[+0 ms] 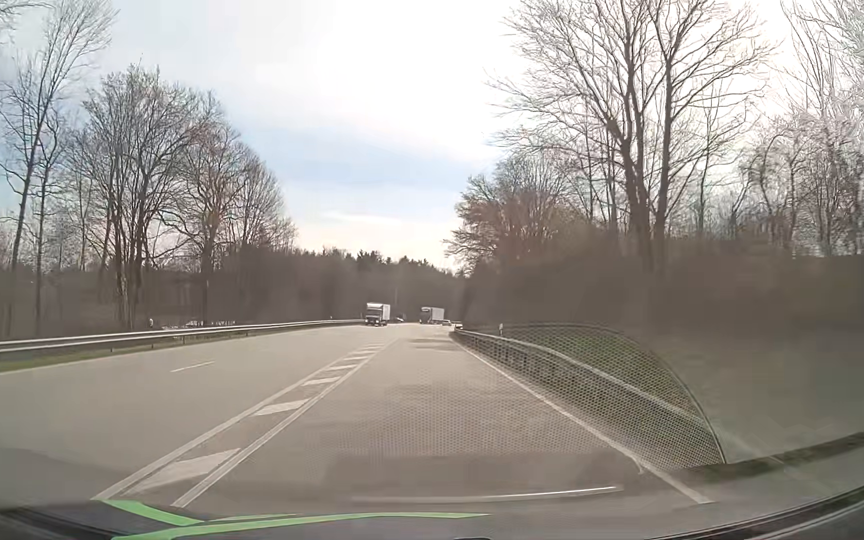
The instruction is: Follow the waypoints while adhering to traffic rules and regulations
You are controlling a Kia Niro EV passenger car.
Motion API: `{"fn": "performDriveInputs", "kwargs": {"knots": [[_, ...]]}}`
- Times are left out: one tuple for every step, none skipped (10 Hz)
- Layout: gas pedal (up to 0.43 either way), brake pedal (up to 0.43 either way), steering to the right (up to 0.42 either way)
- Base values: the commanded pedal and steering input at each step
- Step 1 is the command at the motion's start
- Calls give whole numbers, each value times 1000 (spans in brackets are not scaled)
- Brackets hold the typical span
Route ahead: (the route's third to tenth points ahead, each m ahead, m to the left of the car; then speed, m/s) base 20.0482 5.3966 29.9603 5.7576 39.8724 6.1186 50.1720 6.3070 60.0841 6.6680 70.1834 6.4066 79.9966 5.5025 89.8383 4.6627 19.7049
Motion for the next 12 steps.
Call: {"fn": "performDriveInputs", "kwargs": {"knots": [[67, 0, -3], [67, 0, -2], [67, 0, -2], [67, 0, -1], [67, 0, -1], [67, 0, -1], [67, 0, -1], [67, 0, 0], [67, 0, 0], [67, 0, 0], [59, 0, 0], [59, 0, 1]]}}
